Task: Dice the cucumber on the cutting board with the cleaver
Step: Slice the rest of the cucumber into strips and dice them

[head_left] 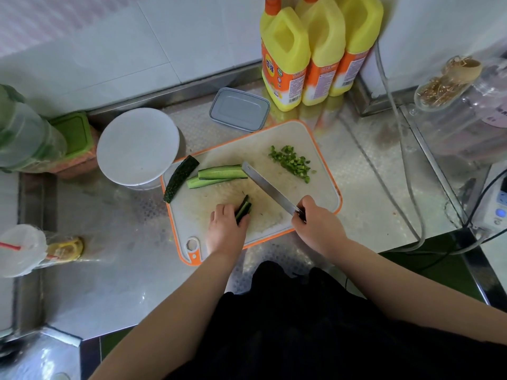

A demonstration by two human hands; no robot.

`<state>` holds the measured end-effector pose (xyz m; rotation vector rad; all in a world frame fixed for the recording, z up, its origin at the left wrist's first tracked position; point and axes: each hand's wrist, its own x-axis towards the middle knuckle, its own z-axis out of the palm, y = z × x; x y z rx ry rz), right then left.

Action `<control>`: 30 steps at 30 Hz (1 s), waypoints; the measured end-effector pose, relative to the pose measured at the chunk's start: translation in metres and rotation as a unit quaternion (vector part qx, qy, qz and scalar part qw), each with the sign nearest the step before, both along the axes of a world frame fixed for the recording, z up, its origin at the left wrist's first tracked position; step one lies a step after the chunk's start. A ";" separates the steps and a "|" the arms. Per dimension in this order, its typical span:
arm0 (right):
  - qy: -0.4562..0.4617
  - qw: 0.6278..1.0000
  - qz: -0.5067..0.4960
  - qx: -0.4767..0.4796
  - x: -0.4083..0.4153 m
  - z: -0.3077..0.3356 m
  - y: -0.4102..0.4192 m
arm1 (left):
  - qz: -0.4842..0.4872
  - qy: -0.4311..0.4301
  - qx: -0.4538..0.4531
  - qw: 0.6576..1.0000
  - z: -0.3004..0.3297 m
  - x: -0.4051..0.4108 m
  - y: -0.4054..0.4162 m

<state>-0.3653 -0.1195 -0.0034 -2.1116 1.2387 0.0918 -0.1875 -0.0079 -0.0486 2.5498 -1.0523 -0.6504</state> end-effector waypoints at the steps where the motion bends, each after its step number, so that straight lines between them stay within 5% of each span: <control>1: 0.014 1.000 0.017 -0.014 -0.001 0.000 0.000 | -0.004 0.008 -0.003 1.000 0.001 0.001 0.001; 12: 0.098 0.988 0.096 -0.067 0.010 0.003 -0.006 | -0.111 0.050 0.027 0.992 0.005 0.044 0.068; 30: 0.079 0.993 0.087 -0.031 0.022 0.003 -0.004 | -0.065 -0.026 -0.028 0.997 0.002 0.023 0.069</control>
